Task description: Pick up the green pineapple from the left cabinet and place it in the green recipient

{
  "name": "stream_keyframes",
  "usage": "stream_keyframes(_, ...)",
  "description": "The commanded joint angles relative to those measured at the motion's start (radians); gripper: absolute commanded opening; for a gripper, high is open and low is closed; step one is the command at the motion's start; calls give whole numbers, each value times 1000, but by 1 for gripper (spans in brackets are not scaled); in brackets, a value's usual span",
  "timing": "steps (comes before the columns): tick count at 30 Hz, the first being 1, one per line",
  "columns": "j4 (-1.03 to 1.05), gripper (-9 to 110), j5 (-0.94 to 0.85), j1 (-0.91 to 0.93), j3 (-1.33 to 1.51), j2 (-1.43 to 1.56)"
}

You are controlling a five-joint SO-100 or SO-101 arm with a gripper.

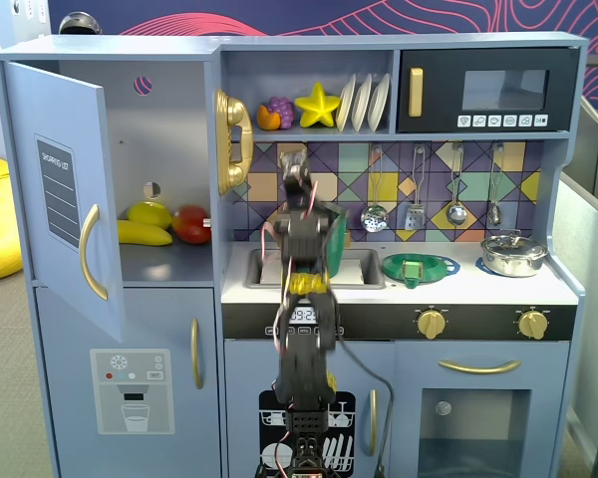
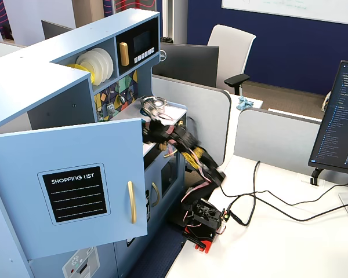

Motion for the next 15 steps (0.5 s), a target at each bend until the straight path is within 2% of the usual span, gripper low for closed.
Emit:
stream_keyframes(1, -55, 3, 6, 31, 476, 255)
stream_keyframes(8, -81, 5, 176, -35, 1071, 546)
stream_keyframes(15, 150, 7, 215, 20, 1319, 739)
